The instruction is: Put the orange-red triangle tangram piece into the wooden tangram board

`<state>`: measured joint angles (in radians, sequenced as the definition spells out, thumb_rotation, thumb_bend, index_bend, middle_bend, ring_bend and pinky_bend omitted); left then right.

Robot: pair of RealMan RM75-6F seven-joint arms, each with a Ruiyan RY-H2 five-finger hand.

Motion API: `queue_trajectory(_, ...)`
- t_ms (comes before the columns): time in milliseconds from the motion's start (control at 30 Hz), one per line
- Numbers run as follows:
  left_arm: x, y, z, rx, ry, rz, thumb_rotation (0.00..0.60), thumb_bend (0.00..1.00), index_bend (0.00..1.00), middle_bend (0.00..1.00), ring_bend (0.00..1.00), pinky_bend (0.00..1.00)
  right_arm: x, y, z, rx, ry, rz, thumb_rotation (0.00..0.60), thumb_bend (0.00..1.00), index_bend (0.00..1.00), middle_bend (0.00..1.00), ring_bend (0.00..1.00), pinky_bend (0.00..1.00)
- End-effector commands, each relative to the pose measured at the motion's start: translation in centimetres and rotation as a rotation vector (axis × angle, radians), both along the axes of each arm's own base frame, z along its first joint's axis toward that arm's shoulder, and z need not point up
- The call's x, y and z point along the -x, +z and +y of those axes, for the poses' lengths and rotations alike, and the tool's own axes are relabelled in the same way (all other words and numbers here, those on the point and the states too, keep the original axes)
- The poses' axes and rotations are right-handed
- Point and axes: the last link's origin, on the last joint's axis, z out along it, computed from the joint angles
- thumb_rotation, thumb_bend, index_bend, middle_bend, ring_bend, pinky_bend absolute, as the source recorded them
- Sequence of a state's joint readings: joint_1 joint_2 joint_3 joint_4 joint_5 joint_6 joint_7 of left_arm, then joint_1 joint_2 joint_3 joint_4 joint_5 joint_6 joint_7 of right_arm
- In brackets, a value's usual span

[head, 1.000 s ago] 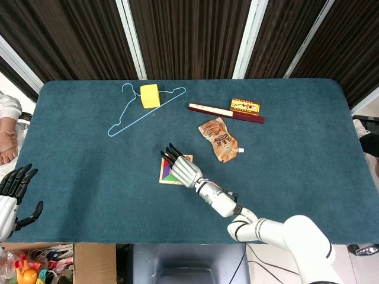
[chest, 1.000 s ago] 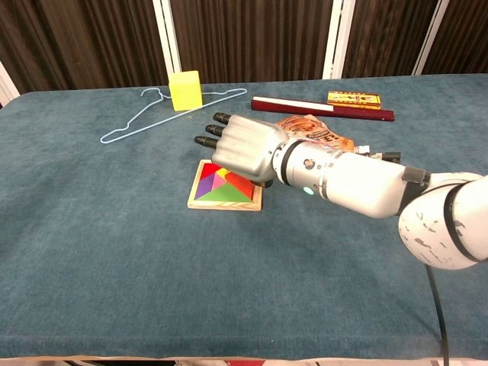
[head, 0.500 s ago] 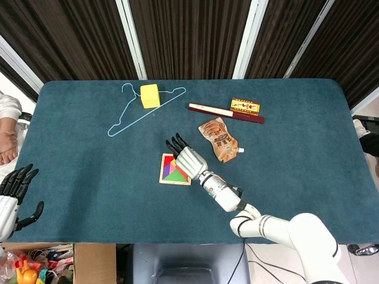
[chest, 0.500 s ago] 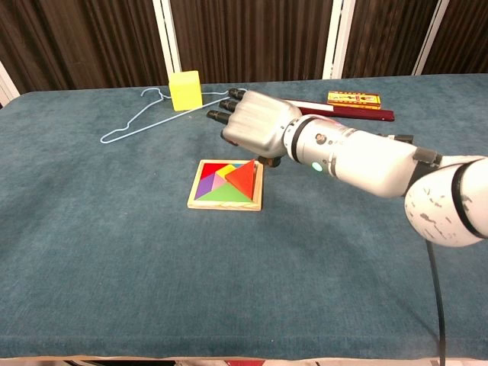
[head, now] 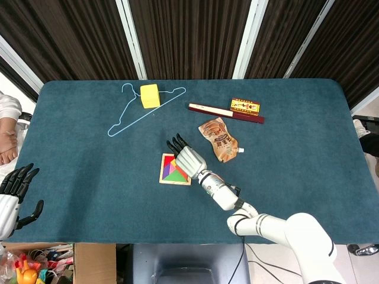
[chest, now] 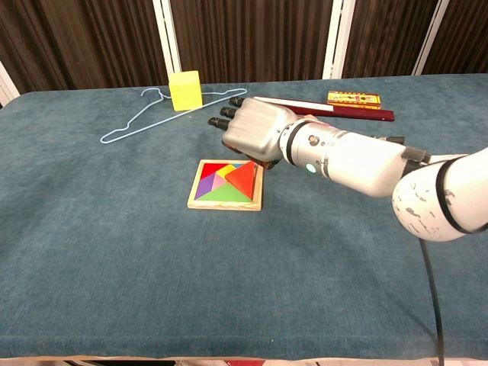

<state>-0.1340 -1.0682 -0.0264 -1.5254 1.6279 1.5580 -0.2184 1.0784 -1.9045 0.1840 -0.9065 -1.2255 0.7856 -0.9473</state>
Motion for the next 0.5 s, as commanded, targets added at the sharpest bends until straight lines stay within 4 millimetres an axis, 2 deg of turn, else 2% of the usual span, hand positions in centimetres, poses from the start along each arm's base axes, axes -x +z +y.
queue_trajectory(33, -0.11, 0.01, -0.11, -0.001, -0.004, -0.001, 0.600, 0.48, 0.00, 0.00, 0.00, 0.09, -0.03, -0.19, 0.11, -0.008, -0.006, -0.005, 0.600, 0.74, 0.51, 0.03, 0.00, 0.00)
queue_trajectory(500, 0.01, 0.10, -0.28, -0.002, -0.004, -0.003, 0.600, 0.48, 0.00, 0.00, 0.00, 0.09, -0.03, -1.03, 0.29, -0.008, -0.029, 0.000, 0.600, 0.74, 0.52, 0.03, 0.00, 0.00)
